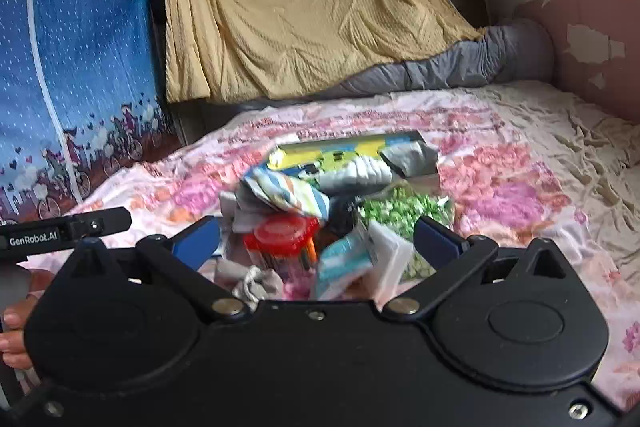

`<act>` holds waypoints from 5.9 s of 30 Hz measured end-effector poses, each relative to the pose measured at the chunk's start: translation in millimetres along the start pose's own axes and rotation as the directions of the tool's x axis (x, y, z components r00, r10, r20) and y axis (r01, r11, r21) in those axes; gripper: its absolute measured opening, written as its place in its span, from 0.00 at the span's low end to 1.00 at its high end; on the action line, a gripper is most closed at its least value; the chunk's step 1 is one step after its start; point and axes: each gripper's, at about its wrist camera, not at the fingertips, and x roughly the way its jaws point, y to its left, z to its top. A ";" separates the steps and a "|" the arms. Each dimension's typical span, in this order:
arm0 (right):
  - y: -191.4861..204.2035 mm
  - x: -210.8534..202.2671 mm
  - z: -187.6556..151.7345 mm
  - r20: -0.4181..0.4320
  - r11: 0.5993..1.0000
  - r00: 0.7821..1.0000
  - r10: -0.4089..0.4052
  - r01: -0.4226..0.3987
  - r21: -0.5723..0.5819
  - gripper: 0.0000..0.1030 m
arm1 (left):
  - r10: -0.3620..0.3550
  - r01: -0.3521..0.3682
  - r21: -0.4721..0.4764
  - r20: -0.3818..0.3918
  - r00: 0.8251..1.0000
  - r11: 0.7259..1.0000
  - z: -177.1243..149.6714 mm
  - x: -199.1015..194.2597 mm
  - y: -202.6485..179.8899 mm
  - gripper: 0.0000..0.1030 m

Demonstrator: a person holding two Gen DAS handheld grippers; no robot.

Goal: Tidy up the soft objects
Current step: 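Lift both tools out of the tray and move back toward the pile, then grasp the grey sock with the left tool while the right tool grasps the blue-white tissue packet, then carry the sock and packet into the frog tray and open both tools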

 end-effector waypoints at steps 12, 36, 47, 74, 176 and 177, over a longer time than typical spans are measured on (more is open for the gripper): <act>2.8 9.9 -22.2 -0.096 0.999 0.995 -0.025 0.021 -0.041 1.00 | 0.020 -0.020 0.010 -0.067 0.998 1.000 -29.0 16.5 8.8 0.99; 7.9 38.0 -45.4 -0.198 0.996 0.979 -0.043 0.027 -0.081 1.00 | 0.011 -0.005 0.048 -0.142 0.990 0.999 -48.2 29.0 4.3 0.99; 7.5 38.9 -45.1 -0.202 0.996 0.979 -0.036 0.020 -0.083 1.00 | 0.006 0.001 0.048 -0.141 0.990 0.999 -50.0 29.9 3.2 0.99; -6.3 60.9 -24.2 -0.216 1.000 0.976 0.029 -0.028 0.006 1.00 | -0.019 0.027 0.043 -0.169 0.985 0.999 -33.7 51.8 3.1 0.99; -88.4 176.2 82.2 -0.036 0.986 0.987 0.157 -0.155 0.054 0.06 | -0.134 0.133 -0.015 -0.113 0.985 0.991 102.2 167.8 -83.1 0.17; -92.7 182.7 86.6 -0.040 0.989 0.989 0.145 -0.143 0.047 0.06 | -0.131 0.131 -0.013 -0.113 0.985 0.991 104.3 175.7 -85.7 0.17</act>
